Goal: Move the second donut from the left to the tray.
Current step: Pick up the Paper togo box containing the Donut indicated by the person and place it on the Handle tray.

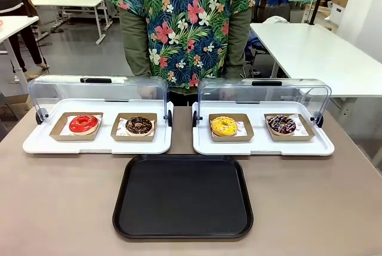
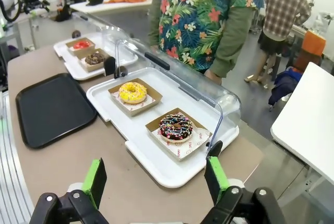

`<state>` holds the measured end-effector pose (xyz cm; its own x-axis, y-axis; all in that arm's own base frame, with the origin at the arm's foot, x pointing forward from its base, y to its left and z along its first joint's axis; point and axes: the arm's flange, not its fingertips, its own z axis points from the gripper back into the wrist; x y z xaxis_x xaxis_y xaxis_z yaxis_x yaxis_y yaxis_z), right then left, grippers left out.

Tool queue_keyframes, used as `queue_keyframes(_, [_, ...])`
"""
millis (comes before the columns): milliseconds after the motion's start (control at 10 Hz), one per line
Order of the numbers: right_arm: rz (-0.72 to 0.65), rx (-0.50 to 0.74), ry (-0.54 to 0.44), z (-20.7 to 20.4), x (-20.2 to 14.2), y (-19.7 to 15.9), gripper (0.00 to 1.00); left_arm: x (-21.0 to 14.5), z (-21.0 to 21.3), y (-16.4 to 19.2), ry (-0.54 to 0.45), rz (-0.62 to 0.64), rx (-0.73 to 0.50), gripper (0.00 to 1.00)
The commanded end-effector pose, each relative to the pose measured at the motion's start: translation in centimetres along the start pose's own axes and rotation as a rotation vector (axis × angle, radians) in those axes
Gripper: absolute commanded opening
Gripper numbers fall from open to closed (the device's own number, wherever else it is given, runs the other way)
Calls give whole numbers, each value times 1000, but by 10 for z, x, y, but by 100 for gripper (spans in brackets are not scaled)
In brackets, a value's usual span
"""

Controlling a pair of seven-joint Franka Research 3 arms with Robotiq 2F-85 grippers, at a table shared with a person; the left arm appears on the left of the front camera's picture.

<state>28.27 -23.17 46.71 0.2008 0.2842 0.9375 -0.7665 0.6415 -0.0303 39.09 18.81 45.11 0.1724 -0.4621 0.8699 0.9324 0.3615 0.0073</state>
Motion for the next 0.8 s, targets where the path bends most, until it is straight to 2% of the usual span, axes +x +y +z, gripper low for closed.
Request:
queue_keyframes(0, [22,-7,-11,0,0,2,100,-14,1,-4,-69,-50,6,100])
queue_keyframes(500, [-10,-3,4,-1,-1,3,100,-27,0,-1,-171,-124,16,100])
queue_keyframes(600, [-10,-3,4,-1,-1,3,100,-23,0,-5,-99,-82,-1,100])
queue_keyframes(700, [-10,-3,4,-1,-1,3,100,-23,0,-5,-99,-82,-1,100])
